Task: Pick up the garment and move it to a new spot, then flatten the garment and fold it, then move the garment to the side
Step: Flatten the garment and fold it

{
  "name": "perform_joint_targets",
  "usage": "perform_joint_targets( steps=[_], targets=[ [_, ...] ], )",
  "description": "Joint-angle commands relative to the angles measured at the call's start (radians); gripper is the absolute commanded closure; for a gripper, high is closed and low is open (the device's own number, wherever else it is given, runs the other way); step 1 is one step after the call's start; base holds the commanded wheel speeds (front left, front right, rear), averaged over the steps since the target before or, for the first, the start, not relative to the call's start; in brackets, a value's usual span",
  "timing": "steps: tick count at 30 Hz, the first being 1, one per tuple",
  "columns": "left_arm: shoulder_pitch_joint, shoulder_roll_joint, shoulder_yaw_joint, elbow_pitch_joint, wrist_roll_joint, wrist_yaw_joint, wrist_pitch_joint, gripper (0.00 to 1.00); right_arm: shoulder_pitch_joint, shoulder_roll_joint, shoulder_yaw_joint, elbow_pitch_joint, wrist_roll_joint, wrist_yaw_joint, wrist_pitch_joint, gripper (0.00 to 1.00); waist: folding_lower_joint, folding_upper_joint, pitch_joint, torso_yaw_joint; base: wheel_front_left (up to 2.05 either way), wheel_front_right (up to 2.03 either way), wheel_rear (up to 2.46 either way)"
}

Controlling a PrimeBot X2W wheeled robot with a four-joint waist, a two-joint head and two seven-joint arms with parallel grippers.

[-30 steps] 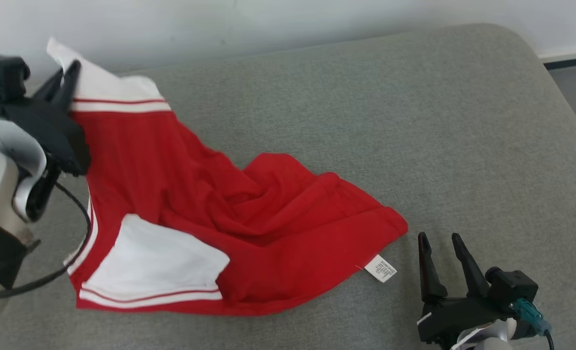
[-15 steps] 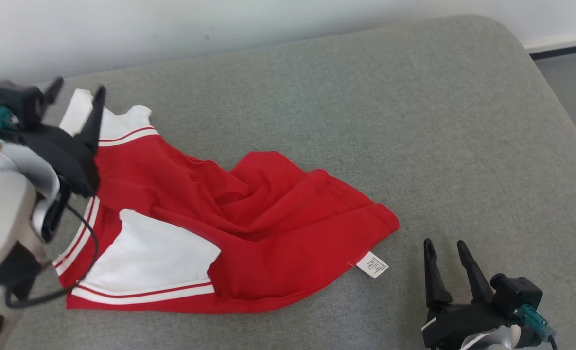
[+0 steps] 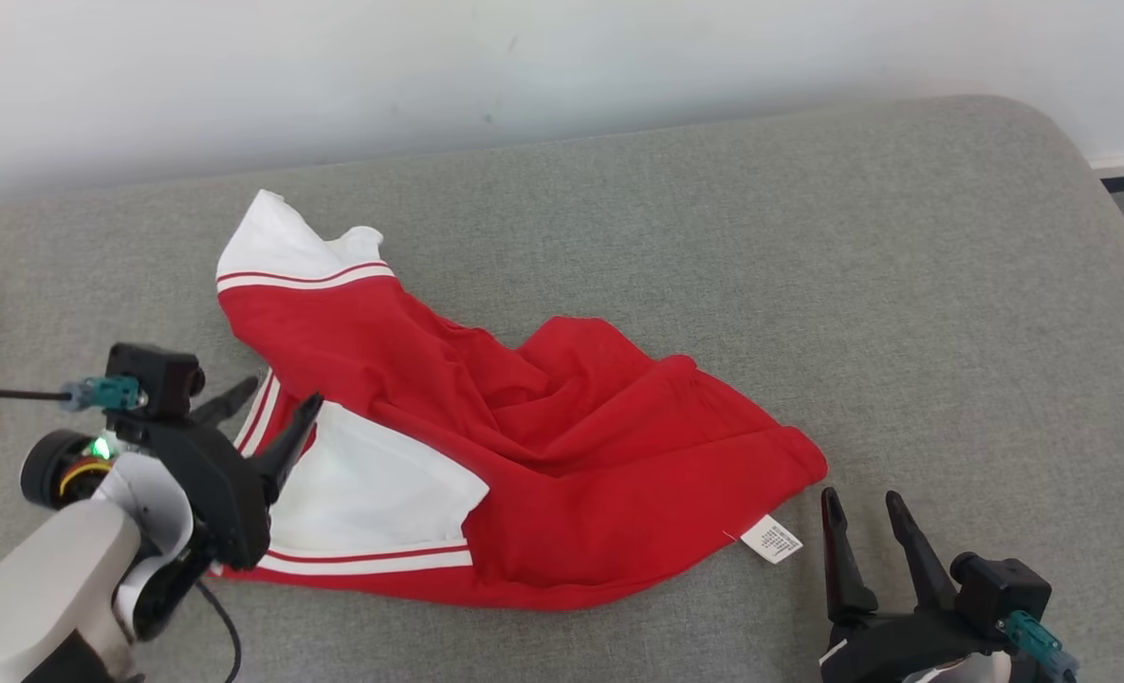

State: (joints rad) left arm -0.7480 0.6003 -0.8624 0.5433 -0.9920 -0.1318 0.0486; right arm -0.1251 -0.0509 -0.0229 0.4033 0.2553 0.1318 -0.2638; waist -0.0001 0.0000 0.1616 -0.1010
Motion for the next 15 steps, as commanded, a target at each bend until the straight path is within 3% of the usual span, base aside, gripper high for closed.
perform_joint_targets(
  steps=[1,15],
  targets=[
    [0.014,0.009,0.001,-0.003,-0.007,0.003,0.004,0.00,0.003,0.001,0.003,0.002,0.008,-0.002,-0.001,0.00,0.0001,0.0000,-0.004,0.004,0.00,0.00,0.00],
    [0.050,0.010,-0.031,0.022,-0.034,0.006,0.041,0.00,-0.014,0.001,0.022,0.007,0.018,-0.002,-0.001,0.00,0.0001,0.0000,0.009,-0.065,0.00,0.00,0.00]
  ],
)
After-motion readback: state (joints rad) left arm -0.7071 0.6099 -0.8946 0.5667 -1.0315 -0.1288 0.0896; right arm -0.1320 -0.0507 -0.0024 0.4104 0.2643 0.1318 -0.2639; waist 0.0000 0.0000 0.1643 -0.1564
